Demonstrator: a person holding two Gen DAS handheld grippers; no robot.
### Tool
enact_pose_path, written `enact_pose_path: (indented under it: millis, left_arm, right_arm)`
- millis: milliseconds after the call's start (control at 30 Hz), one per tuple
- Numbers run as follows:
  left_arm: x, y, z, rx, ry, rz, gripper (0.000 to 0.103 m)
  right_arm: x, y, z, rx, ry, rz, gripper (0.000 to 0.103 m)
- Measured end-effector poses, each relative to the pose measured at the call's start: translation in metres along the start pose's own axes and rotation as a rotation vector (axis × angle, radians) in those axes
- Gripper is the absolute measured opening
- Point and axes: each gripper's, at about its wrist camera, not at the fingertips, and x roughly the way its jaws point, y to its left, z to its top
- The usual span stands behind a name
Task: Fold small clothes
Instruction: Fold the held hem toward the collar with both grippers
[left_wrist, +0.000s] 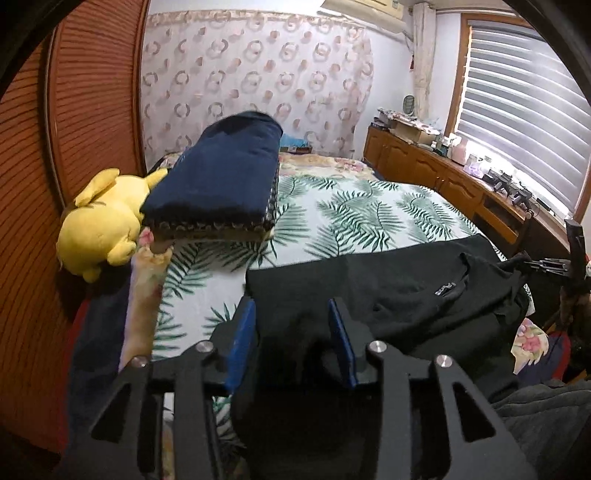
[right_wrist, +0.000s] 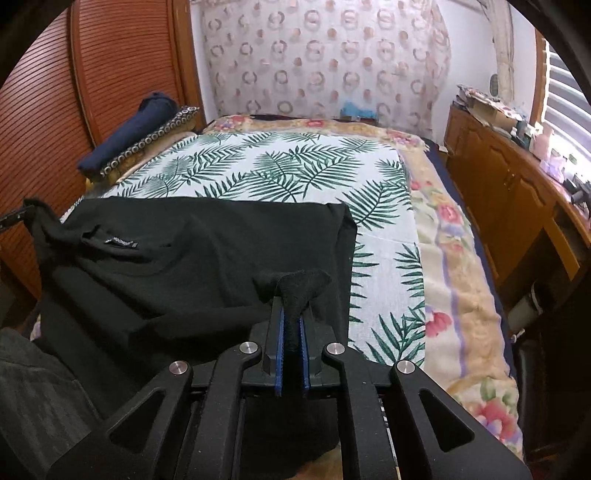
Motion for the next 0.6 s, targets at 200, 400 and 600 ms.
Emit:
enact_pose_path:
  millis: [200, 400, 600]
  left_arm:
    - [-0.005, 0.005, 0.020, 0.020, -0.021, 0.020, 0.065]
    - [0.024, 0.014, 0.046, 0.050, 0.004, 0.025, 0.065]
    - [0.068, 0.024, 0.073, 0.039, 0.041, 0.021, 0.065]
  right_arm:
    - [-0.017, -0.004, 0.018, -0.013, -0.039, -0.017, 0.029]
    - [-0.003, -0.017, 0.045, -0.028, -0.069, -0.072, 0.050]
    - [0.052, -0.029, 0.067, -0.024, -0.019, -0.060, 0.050]
